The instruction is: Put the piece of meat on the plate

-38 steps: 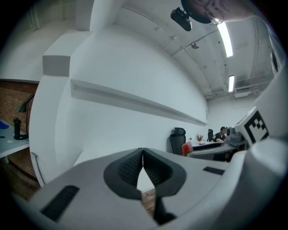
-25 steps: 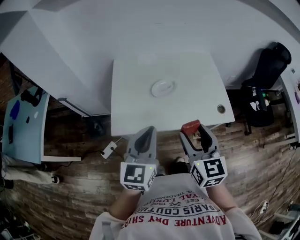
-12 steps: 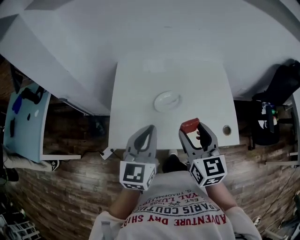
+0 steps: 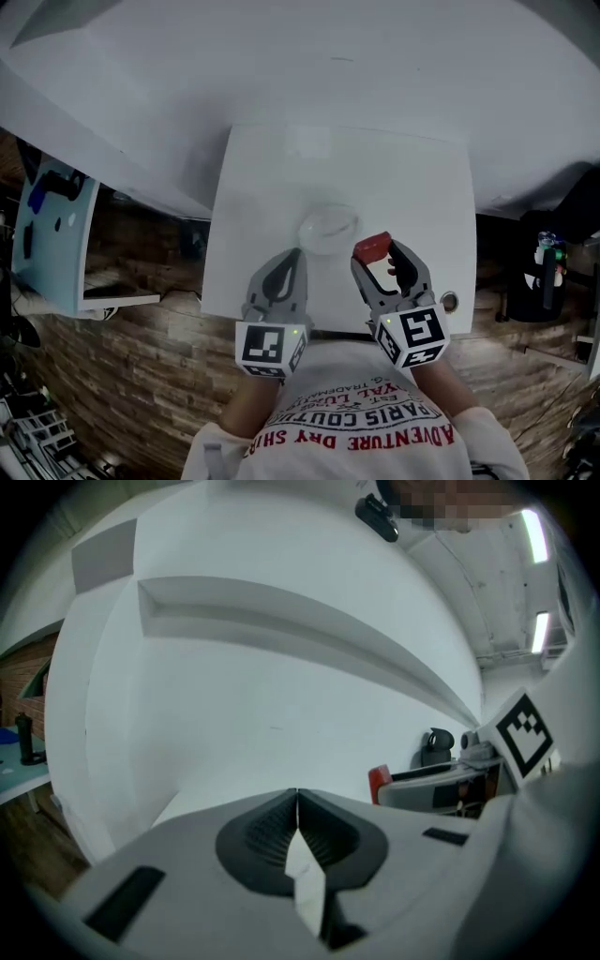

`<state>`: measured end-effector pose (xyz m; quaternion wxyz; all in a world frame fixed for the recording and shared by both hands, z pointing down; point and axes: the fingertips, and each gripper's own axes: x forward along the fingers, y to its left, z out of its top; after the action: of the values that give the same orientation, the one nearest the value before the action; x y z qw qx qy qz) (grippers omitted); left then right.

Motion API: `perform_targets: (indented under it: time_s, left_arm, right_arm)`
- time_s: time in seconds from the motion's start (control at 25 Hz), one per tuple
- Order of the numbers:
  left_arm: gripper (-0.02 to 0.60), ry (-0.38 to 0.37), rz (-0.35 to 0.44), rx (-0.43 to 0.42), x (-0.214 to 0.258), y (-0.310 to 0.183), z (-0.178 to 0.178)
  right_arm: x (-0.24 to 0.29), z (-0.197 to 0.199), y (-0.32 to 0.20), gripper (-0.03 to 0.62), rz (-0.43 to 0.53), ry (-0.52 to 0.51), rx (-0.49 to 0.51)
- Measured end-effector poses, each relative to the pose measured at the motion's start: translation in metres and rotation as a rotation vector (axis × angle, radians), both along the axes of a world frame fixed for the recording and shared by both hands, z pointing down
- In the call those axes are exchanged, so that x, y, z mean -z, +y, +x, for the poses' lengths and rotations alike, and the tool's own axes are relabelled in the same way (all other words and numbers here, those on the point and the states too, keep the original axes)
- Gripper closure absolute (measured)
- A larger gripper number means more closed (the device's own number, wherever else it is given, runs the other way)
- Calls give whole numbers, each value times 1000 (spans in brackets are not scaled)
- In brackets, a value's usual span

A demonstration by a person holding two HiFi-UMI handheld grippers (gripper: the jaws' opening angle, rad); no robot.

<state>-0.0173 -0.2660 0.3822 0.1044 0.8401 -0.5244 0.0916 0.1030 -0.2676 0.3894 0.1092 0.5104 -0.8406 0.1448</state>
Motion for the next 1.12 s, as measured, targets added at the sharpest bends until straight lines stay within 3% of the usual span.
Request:
perform_targets:
  time_s: [0.24, 0.6, 1.12]
  left_arm:
    - [574, -21, -60, 31, -25, -27, -4]
    - [574, -10, -172, 8, -77, -59, -15]
    - [574, -15, -319, 17, -144, -66, -39]
  right_arm:
    - [-36, -6, -30, 318, -116, 34, 24]
    - [-99, -23, -62, 318, -255, 106, 39]
    - [-202, -51, -86, 318, -483, 235, 95]
